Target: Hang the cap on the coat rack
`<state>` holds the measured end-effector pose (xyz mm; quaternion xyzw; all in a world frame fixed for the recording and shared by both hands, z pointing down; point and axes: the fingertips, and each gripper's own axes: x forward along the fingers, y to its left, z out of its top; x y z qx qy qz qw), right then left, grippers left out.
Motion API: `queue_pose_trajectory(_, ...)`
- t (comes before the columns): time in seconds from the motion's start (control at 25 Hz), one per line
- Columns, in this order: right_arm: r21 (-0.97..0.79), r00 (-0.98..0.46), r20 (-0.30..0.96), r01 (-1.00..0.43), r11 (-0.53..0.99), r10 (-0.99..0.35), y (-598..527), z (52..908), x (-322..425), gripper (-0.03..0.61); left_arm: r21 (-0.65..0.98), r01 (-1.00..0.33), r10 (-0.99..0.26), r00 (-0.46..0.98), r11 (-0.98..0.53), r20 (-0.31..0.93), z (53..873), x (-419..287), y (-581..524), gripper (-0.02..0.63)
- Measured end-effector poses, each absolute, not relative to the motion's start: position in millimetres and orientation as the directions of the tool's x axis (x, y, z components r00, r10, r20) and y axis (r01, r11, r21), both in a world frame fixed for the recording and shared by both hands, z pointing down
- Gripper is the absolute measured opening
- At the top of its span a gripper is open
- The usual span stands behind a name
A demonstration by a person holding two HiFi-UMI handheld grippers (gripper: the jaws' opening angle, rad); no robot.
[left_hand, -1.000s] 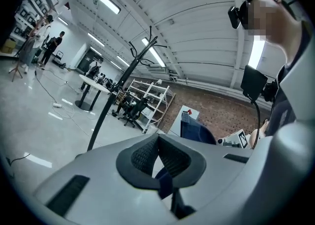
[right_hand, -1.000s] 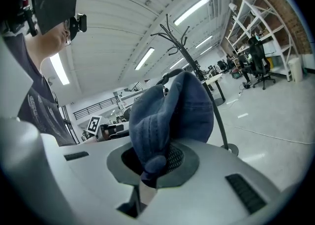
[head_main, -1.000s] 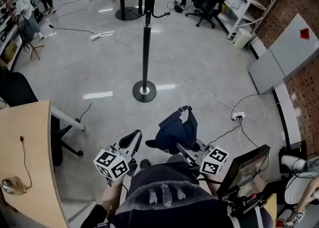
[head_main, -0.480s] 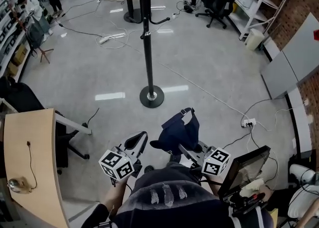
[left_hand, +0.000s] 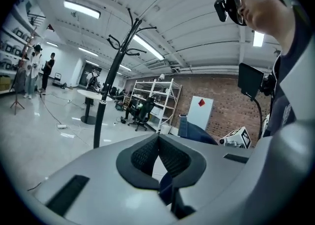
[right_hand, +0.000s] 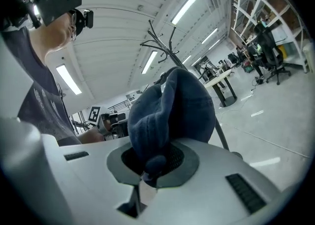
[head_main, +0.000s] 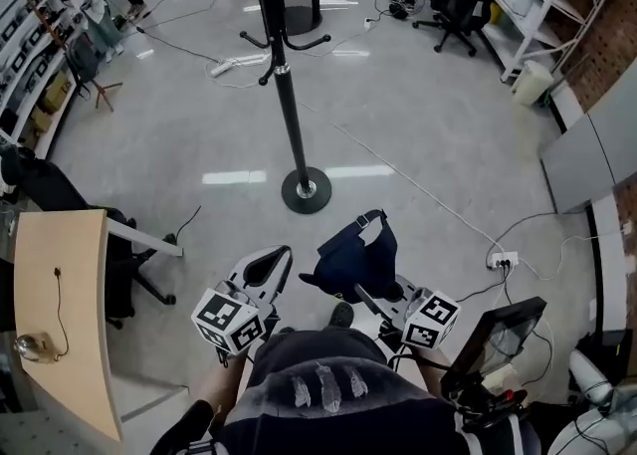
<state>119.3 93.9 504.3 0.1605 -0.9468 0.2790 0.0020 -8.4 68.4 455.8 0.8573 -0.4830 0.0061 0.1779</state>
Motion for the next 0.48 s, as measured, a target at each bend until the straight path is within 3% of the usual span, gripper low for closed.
queue_pose_trajectory(0.48,-0.489,-0.943,0.117,-0.329,0.808,-0.312,41.2,492.3,98.7,0.015,0.35,-0.782,-0.796,0.588,-0.516,0.14,445.8,-12.1,21.0,0.006)
